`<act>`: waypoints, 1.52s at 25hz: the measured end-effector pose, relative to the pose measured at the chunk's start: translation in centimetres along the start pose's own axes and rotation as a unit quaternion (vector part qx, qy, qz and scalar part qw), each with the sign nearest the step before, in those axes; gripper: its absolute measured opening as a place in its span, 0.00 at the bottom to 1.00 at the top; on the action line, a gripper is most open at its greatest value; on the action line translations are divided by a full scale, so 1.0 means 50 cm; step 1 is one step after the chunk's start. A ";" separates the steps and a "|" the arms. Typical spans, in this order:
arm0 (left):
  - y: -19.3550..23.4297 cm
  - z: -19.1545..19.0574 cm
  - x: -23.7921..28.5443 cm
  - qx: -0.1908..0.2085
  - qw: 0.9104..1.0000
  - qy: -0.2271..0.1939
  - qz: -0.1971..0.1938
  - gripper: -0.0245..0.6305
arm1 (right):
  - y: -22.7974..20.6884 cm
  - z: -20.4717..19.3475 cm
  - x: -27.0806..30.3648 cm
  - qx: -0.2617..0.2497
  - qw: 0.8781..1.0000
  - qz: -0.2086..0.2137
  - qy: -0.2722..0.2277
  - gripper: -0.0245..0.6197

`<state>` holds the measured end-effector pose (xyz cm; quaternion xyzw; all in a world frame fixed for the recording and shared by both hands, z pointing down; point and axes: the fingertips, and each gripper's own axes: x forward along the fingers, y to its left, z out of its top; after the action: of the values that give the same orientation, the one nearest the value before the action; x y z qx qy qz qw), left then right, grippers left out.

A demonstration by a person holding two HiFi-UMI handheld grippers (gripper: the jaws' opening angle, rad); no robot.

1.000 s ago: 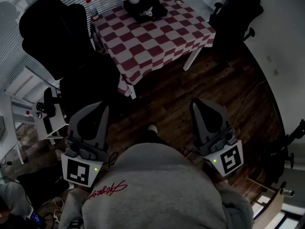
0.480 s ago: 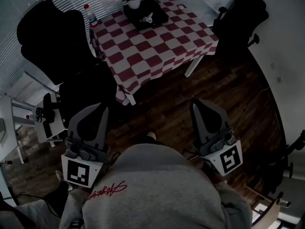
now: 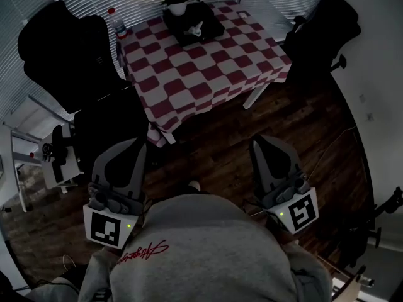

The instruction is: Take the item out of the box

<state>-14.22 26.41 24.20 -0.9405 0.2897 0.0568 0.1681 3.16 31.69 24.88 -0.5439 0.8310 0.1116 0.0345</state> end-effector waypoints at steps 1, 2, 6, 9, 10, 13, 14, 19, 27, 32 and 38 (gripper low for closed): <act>0.001 -0.003 0.006 0.000 1.000 0.001 0.001 0.07 | -0.007 -0.003 0.004 0.001 1.000 0.001 0.000 0.05; 0.002 -0.006 0.011 -0.001 1.000 0.002 0.002 0.07 | -0.013 -0.005 0.009 0.002 1.000 0.002 -0.001 0.05; 0.008 -0.017 0.021 -0.004 1.000 0.011 0.002 0.06 | -0.022 -0.015 0.025 0.009 1.000 0.008 0.001 0.05; 0.025 -0.021 0.025 -0.003 1.000 0.012 0.007 0.06 | -0.026 -0.019 0.045 0.008 1.000 0.013 0.002 0.05; 0.029 -0.023 0.026 -0.003 1.000 0.013 0.008 0.06 | -0.025 -0.019 0.051 0.009 1.000 0.015 0.000 0.05; 0.034 -0.027 0.036 -0.006 1.000 0.012 0.006 0.06 | -0.025 -0.019 0.053 0.006 1.000 0.014 0.000 0.05; 0.035 -0.026 0.041 -0.008 1.000 0.010 0.005 0.06 | -0.029 -0.021 0.052 0.005 1.000 0.012 0.002 0.05; 0.039 -0.019 0.055 -0.033 0.999 -0.011 -0.003 0.06 | -0.037 -0.030 0.062 0.008 1.000 0.009 0.008 0.05; 0.058 -0.012 0.063 -0.031 0.999 -0.024 0.008 0.07 | -0.058 -0.023 0.060 0.008 1.000 0.004 0.002 0.05; 0.038 -0.019 0.070 -0.009 1.000 -0.005 -0.008 0.06 | -0.056 -0.020 0.061 0.005 1.000 0.009 0.004 0.05; 0.027 -0.025 0.059 -0.010 1.000 0.008 -0.002 0.07 | -0.047 -0.031 0.052 0.010 1.000 0.016 0.008 0.05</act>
<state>-12.55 23.38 24.40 -0.9431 0.2886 0.0517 0.1566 4.34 28.13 25.58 -0.5309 0.8410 0.0989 0.0314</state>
